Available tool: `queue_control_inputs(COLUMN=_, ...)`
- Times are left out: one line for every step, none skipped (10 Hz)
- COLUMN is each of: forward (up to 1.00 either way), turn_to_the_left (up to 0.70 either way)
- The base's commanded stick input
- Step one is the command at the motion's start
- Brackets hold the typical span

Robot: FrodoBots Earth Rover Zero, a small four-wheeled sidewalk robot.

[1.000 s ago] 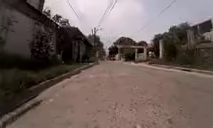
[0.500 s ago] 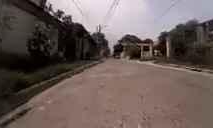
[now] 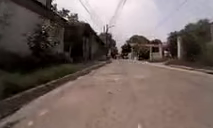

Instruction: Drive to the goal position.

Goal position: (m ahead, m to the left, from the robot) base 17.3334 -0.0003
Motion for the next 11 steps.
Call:
queue_control_inputs(forward=0.85, turn_to_the_left=0.0)
queue_control_inputs(forward=0.85, turn_to_the_left=0.0)
queue_control_inputs(forward=0.85, turn_to_the_left=0.0)
queue_control_inputs(forward=0.85, turn_to_the_left=0.0)
queue_control_inputs(forward=0.85, turn_to_the_left=0.0)
queue_control_inputs(forward=0.85, turn_to_the_left=0.0)
queue_control_inputs(forward=0.85, turn_to_the_left=0.0)
queue_control_inputs(forward=0.85, turn_to_the_left=0.23)
queue_control_inputs(forward=0.85, turn_to_the_left=0.34)
queue_control_inputs(forward=0.85, turn_to_the_left=0.32)
queue_control_inputs(forward=0.85, turn_to_the_left=0.0)
